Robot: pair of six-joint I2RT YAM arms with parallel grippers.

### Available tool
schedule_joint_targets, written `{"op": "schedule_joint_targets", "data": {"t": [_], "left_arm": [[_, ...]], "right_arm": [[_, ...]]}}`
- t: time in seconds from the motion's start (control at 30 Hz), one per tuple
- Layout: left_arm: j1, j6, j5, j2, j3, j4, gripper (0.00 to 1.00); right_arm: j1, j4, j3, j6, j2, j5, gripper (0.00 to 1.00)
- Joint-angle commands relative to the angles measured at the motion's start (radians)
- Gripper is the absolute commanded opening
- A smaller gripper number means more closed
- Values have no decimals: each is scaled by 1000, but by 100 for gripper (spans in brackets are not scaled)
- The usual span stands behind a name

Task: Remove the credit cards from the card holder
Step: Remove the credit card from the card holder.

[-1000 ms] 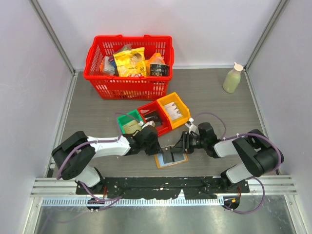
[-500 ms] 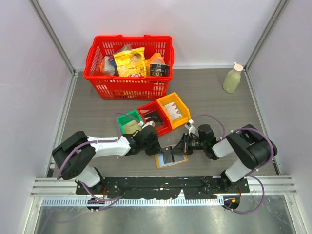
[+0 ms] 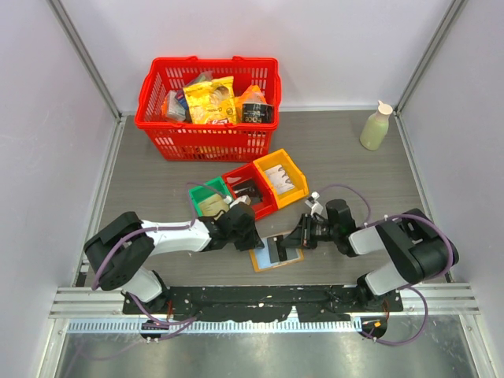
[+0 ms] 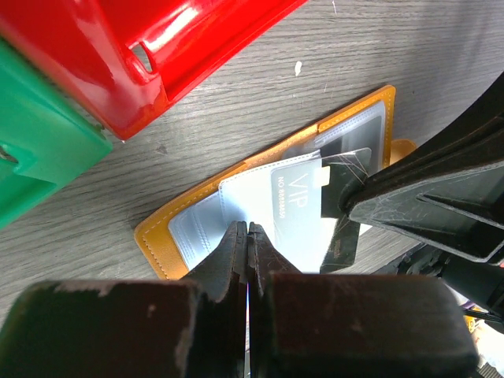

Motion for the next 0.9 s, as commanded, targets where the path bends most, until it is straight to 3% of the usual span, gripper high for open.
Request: {"op": "schedule_joint_targets", "data": {"t": [0.0, 0.13, 0.3, 0.37, 0.43, 0.5, 0.7, 0.87], "left_arm": [[4, 20, -48, 28, -33, -116, 0], [5, 26, -47, 31, -27, -118, 0], [5, 23, -50, 17, -38, -112, 0], [4, 22, -48, 14, -41, -112, 0], [4, 22, -48, 14, -43, -110, 0], [4, 20, -50, 13, -46, -108, 0], [2, 20, -42, 8, -55, -92, 0], [5, 28, -44, -10, -52, -89, 0]], "right_arm": [[2, -60, 32, -50, -13, 15, 21], [31, 21, 31, -14, 53, 6, 31], [37, 161, 17, 52, 113, -8, 30], [37, 167, 14, 54, 112, 1, 19], [34, 154, 8, 52, 78, 18, 1], [14, 53, 16, 14, 17, 44, 1], [-40, -502, 115, -208, -244, 222, 1], [-43, -716, 175, -245, -408, 346, 1]]}}
